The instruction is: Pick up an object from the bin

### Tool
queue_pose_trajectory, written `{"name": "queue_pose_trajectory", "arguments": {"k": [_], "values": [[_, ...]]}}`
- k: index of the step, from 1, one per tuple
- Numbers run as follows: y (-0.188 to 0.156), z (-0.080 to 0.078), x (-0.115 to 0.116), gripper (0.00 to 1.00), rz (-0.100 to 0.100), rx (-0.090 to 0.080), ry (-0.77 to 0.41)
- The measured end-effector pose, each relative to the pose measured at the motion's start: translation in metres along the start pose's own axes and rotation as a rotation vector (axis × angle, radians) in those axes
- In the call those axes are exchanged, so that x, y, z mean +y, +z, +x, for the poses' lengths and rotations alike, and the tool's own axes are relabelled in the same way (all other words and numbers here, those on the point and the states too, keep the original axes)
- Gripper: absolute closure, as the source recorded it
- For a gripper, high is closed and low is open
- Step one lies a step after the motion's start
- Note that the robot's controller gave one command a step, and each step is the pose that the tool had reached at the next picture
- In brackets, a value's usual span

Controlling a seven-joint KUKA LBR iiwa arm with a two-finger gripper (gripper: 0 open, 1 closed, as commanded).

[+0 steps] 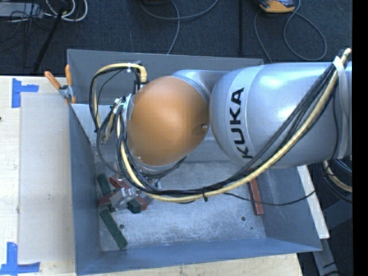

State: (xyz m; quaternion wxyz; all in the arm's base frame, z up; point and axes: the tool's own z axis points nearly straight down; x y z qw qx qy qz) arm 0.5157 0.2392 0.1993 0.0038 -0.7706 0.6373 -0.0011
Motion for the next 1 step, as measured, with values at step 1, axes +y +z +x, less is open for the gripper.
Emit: {"name": "queue_pose_trajectory", "arguments": {"k": [1], "values": [[-0.0678,0.0645,-0.0332,1.0,0.001,0.003,0.039]]}}
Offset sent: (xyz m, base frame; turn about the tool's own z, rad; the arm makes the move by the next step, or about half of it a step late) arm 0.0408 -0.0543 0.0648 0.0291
